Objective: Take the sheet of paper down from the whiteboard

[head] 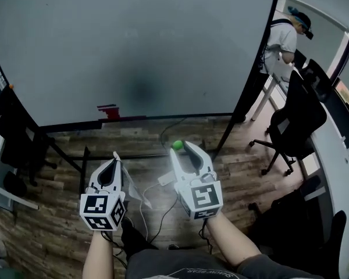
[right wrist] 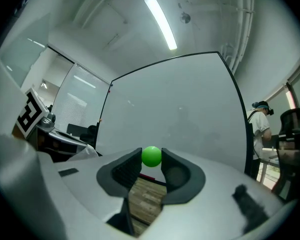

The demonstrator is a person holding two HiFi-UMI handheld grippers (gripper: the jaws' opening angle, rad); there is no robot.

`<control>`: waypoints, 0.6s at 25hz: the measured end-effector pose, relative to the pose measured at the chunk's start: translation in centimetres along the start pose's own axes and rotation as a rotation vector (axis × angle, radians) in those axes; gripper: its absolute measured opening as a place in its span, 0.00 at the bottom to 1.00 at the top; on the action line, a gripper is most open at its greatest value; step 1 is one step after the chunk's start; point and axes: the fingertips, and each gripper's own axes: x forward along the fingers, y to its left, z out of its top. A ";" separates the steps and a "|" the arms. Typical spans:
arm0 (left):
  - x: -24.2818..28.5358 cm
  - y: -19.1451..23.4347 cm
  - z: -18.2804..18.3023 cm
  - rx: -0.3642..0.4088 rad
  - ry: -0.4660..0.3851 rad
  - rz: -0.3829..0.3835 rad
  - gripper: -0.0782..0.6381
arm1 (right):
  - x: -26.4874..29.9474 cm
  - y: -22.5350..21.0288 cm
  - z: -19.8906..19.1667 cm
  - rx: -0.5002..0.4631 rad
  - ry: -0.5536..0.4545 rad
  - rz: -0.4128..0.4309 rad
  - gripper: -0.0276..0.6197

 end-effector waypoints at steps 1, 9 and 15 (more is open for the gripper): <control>-0.5 -0.6 -0.2 -0.004 0.005 0.007 0.12 | -0.6 0.0 -0.2 0.005 0.002 0.010 0.24; -3.4 -4.0 -1.6 -0.039 0.025 0.020 0.12 | -5.1 -0.6 -1.0 -0.006 0.009 0.030 0.24; -4.6 -5.6 -3.0 -0.041 0.052 -0.003 0.12 | -7.0 -0.5 -2.0 0.011 0.043 0.016 0.24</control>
